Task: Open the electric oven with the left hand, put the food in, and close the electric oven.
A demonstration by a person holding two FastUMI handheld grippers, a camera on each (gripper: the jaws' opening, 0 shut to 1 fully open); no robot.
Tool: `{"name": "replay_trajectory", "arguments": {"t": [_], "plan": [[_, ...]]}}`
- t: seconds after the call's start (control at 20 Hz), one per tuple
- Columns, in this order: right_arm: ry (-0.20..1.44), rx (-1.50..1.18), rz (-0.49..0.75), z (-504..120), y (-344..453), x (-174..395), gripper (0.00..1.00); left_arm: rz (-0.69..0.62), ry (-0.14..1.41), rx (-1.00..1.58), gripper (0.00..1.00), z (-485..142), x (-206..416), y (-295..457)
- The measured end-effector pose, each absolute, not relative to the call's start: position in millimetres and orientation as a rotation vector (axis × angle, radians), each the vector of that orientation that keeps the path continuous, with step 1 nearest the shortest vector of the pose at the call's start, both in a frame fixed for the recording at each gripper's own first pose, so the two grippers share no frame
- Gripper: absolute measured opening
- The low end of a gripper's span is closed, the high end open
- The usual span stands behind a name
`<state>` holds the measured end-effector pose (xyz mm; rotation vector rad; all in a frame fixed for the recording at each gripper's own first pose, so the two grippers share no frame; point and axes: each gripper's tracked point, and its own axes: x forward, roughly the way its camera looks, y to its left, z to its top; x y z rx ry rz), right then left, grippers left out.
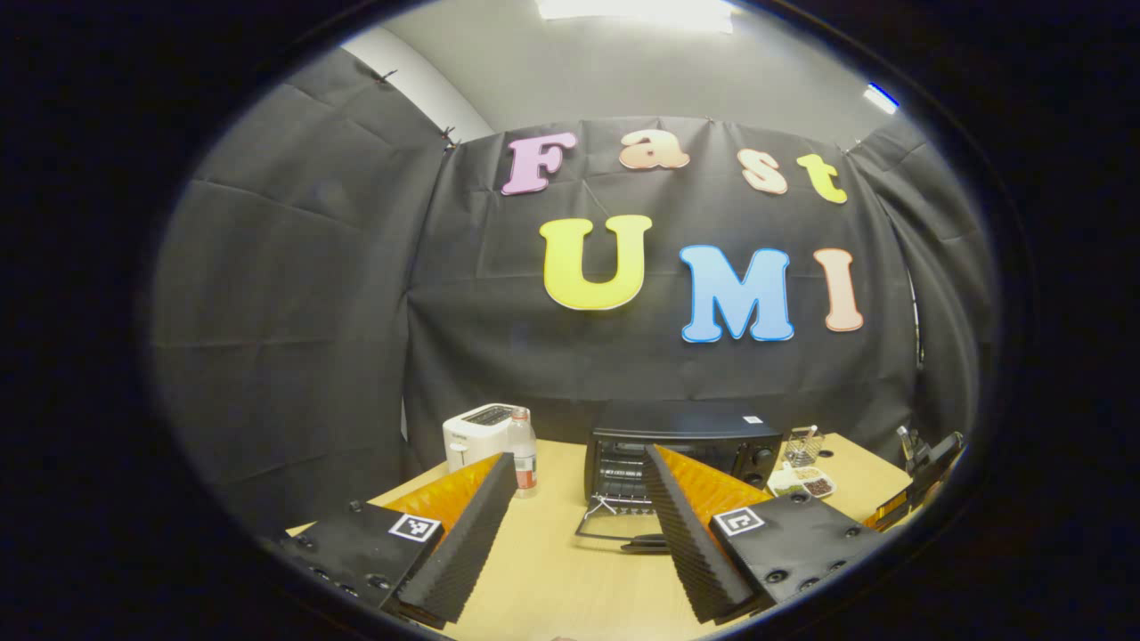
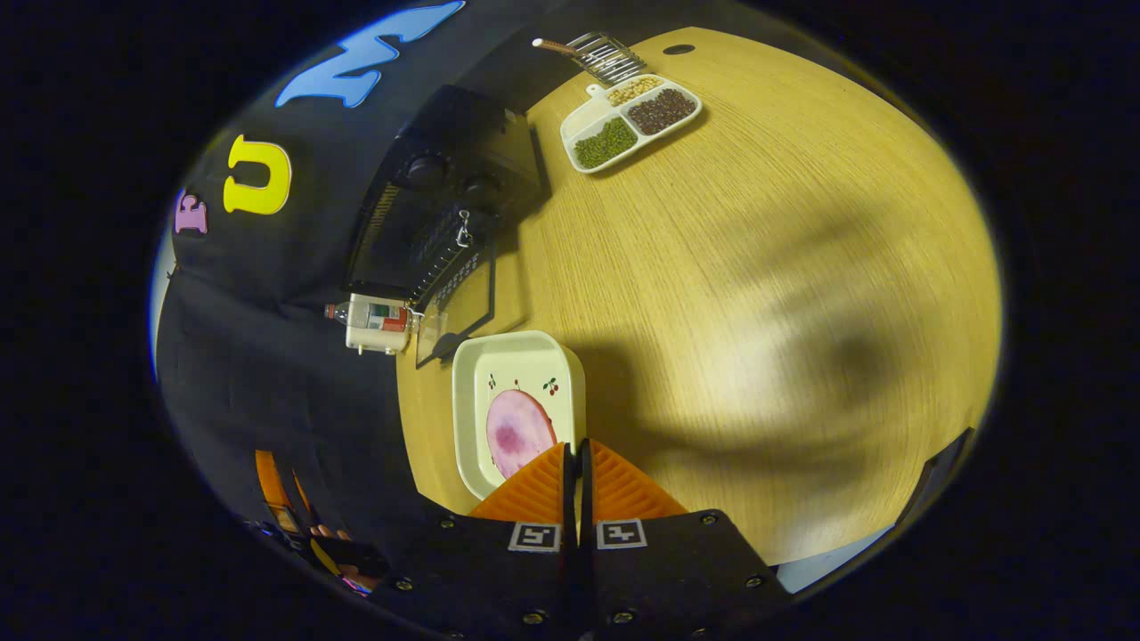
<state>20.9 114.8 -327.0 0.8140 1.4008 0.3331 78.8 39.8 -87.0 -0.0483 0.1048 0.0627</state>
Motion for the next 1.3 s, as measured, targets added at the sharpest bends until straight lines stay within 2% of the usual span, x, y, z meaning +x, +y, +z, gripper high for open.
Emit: {"name": "replay_trajectory", "arguments": {"t": [0.2, 0.25, 0.3, 0.5, 0.55, 0.7, 0.8, 0.85, 1.0, 1.05, 1.1, 1.2, 1.25, 1.3], "plan": [[1.357, 0.835, 0.317, -317.9, 137.0, 51.7, 0.01, 0.068, 0.115, -0.059, 0.95, -94.8, 89.1, 43.8], [1.346, 0.849, 0.307, -315.7, 143.7, 60.0, 0.01, 0.066, 0.117, -0.062, 1.00, -96.6, 93.1, 45.2], [1.337, 0.863, 0.301, -313.4, 151.9, 66.1, 0.01, 0.065, 0.118, -0.063, 0.95, -98.2, 97.6, 46.8], [1.290, 0.918, 0.235, -308.8, 181.0, 92.9, 0.01, 0.062, 0.114, -0.056, 0.96, -99.3, 111.1, 60.8], [1.279, 0.935, 0.220, -308.0, 188.2, 98.9, 0.01, 0.063, 0.116, -0.057, 1.00, -101.3, 113.7, 64.9], [1.240, 1.004, 0.157, -304.9, 211.8, 116.1, 0.00, 0.067, 0.119, -0.062, 0.91, -103.1, 126.7, 81.8], [1.220, 1.060, 0.112, -305.2, 227.0, 127.0, 0.01, 0.066, 0.119, -0.057, 0.96, -104.9, 135.2, 90.2], [1.206, 1.091, 0.087, -305.3, 234.6, 132.5, 0.00, 0.063, 0.118, -0.054, 0.91, -105.5, 139.6, 93.5], [1.173, 1.146, 0.028, -308.3, 254.9, 147.5, 0.00, 0.055, 0.119, -0.043, 0.91, -106.6, 148.1, 102.7], [1.168, 1.147, 0.004, -312.9, 259.4, 152.3, 0.01, 0.054, 0.121, -0.039, 0.96, -108.0, 150.0, 106.8], [1.167, 1.148, -0.016, -317.1, 265.3, 155.0, 0.01, 0.054, 0.124, -0.035, 0.91, -109.4, 154.5, 113.0], [1.144, 1.181, -0.045, -320.2, 277.9, 165.6, 0.01, 0.061, 0.127, -0.029, 0.91, -110.8, 159.2, 126.3], [1.114, 1.205, -0.059, -319.2, 282.5, 172.8, 0.01, 0.066, 0.128, -0.028, 0.96, -111.4, 159.3, 130.5], [1.079, 1.223, -0.090, -319.8, 284.2, 179.3, 0.01, 0.074, 0.132, -0.027, 0.91, -110.2, 160.3, 137.0]]}}
